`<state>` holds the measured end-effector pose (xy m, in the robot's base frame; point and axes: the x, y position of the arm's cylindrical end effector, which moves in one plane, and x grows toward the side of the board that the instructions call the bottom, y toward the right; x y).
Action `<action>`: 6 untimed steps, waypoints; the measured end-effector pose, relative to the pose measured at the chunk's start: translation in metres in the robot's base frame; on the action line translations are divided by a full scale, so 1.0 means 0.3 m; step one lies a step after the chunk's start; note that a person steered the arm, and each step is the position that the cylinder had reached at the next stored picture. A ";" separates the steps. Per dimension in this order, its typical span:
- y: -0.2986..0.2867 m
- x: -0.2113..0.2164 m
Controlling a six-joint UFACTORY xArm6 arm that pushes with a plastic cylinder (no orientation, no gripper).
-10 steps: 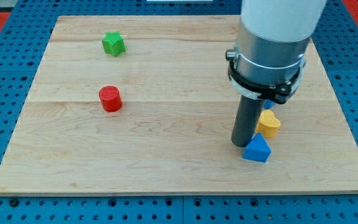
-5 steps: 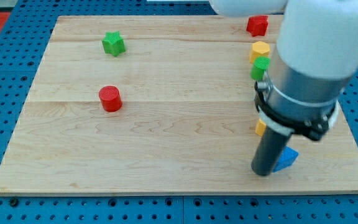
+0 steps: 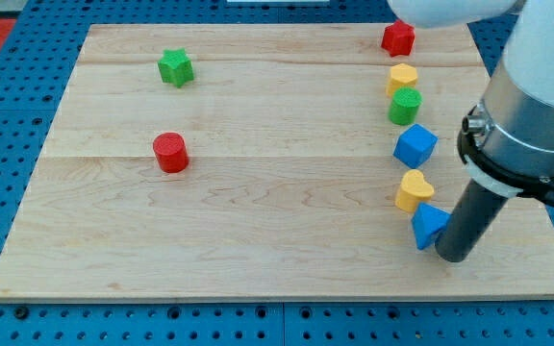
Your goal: Move the blue cube into the yellow heart
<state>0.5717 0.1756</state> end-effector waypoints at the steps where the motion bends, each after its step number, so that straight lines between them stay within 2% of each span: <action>1: 0.000 -0.009; 5: -0.026 -0.073; 6: 0.003 0.033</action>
